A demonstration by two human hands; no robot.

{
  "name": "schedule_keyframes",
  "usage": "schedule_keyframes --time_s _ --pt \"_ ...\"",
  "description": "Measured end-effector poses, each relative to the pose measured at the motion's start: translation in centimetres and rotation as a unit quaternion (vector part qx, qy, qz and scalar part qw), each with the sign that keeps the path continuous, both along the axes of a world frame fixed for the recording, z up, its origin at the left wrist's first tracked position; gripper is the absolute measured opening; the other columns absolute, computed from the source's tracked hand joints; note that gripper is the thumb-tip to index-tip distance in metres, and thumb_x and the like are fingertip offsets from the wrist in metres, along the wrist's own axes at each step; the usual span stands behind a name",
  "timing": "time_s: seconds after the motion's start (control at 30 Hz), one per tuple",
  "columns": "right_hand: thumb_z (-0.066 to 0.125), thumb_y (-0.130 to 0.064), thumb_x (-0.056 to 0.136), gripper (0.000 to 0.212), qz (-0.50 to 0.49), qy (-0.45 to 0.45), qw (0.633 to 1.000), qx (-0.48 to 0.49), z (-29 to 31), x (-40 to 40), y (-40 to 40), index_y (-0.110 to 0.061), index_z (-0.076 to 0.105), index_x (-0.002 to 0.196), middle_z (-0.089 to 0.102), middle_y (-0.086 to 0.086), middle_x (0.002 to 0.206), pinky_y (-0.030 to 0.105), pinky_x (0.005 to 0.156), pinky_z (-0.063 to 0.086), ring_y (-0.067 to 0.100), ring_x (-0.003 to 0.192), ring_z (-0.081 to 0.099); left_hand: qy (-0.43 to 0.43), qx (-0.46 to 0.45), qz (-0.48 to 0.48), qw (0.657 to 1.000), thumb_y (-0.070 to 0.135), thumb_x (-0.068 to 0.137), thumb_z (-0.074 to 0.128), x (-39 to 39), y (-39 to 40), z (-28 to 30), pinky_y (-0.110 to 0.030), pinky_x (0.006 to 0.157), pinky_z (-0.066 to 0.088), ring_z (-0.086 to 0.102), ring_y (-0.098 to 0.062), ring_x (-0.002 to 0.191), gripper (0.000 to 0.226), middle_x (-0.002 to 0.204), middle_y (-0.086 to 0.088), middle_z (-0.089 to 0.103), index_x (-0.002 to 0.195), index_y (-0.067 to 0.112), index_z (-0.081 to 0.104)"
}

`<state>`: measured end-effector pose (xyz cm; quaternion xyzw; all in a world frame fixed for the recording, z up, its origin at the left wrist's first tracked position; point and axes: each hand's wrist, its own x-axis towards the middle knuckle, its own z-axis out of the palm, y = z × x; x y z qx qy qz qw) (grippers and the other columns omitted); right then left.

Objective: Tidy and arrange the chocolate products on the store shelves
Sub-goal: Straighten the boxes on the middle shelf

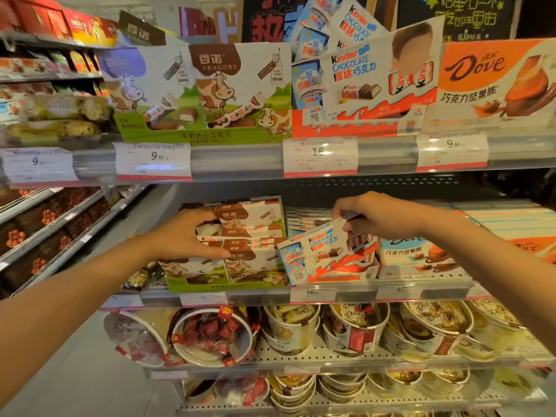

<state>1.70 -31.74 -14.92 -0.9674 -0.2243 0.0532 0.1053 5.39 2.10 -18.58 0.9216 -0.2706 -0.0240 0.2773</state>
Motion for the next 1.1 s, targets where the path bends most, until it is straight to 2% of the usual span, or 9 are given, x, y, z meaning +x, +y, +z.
schedule_keyframes --time_s 0.1,0.17,0.27,0.33,0.43,0.6,0.83,0.93,1.1 --pt "0.054 -0.013 0.091 0.019 -0.007 0.001 0.999 -0.036 0.3 0.3 -0.8 -0.03 0.047 0.092 0.065 -0.003 0.105 0.037 0.081 0.051 0.017 0.095 0.061 0.008 0.004 0.018 1.0 0.086 0.035 0.063 -0.1 0.1 0.0 0.007 0.074 0.034 0.046 0.03 0.09 0.068 0.092 0.056 0.047 0.093 0.052 0.051" --pt "0.054 -0.013 0.091 0.019 -0.016 -0.003 0.998 -0.063 0.1 0.6 -1.4 -0.03 0.046 0.093 0.064 -0.005 0.107 0.031 0.077 0.05 0.015 0.093 0.06 0.007 0.01 0.023 1.0 0.076 0.04 0.07 -0.3 -0.2 0.2 0.009 0.071 0.032 0.044 0.034 0.085 0.062 0.089 0.048 0.053 0.093 0.052 0.048" --pt "0.053 -0.015 0.092 0.018 -0.037 -0.022 0.997 -0.064 -0.5 0.9 -1.6 -0.029 0.046 0.101 0.062 -0.004 0.11 0.026 0.074 0.047 0.015 0.093 0.059 0.007 0.022 0.026 0.999 0.06 0.049 0.078 -0.4 -0.2 0.4 0.007 0.071 0.032 0.042 0.035 0.081 0.06 0.099 0.041 0.043 0.097 0.054 0.042" --pt "0.053 -0.013 0.092 0.021 -0.045 -0.026 0.997 -0.056 -0.7 1.0 -1.5 -0.023 0.049 0.11 0.06 -0.004 0.109 0.025 0.076 0.045 0.016 0.096 0.058 0.003 0.03 0.029 0.999 0.07 0.046 0.074 -0.3 -0.2 0.3 -0.001 0.082 0.035 0.048 0.025 0.091 0.062 0.104 0.038 0.047 0.099 0.055 0.046" --pt "0.053 -0.011 0.091 0.023 -0.054 -0.036 0.995 -0.078 -0.2 1.0 -1.4 -0.018 0.052 0.113 0.059 -0.002 0.108 0.027 0.077 0.045 0.017 0.093 0.056 0.001 0.035 0.034 0.999 0.065 0.054 0.077 0.2 0.0 0.0 -0.022 0.096 0.041 0.054 0.001 0.104 0.066 0.112 0.025 0.054 0.111 0.047 0.049" --pt "0.054 -0.015 0.091 0.022 -0.087 -0.064 0.991 -0.085 -0.2 1.1 -1.9 -0.018 0.052 0.113 0.062 0.002 0.112 0.025 0.073 0.049 0.017 0.09 0.059 0.0 0.045 0.026 0.999 0.08 0.044 0.067 0.8 0.3 -0.2 -0.033 0.102 0.042 0.054 -0.007 0.112 0.088 0.124 0.014 0.055 0.121 0.041 0.049" --pt "0.051 -0.012 0.093 0.027 -0.111 -0.053 0.991 -0.049 -3.6 0.7 0.9 -0.013 0.047 0.119 0.054 0.008 0.125 0.025 0.075 0.048 0.025 0.109 0.056 -0.014 0.115 0.024 0.993 0.076 0.04 0.071 0.8 0.3 -0.2 -0.032 0.104 0.037 0.044 -0.012 0.118 0.111 0.133 0.007 0.044 0.135 0.029 0.039" --pt "0.051 -0.011 0.092 0.025 -0.114 -0.091 0.989 -0.039 -3.9 0.6 0.7 -0.013 0.05 0.117 0.051 0.007 0.123 0.023 0.078 0.043 0.023 0.109 0.052 -0.022 0.122 0.022 0.992 0.062 0.052 0.079 0.7 0.3 -0.4 -0.029 0.102 0.036 0.042 -0.01 0.114 0.099 0.13 0.005 0.043 0.135 0.025 0.039" --pt "0.049 -0.009 0.093 0.021 -0.136 -0.114 0.984 0.003 -4.7 0.0 0.8 -0.009 0.05 0.114 0.052 0.009 0.122 0.019 0.073 0.043 0.023 0.109 0.054 -0.037 0.106 0.01 0.994 0.076 0.043 0.064 0.1 0.3 -0.4 -0.028 0.098 0.04 0.046 -0.007 0.111 0.103 0.122 0.015 0.043 0.132 0.027 0.043"
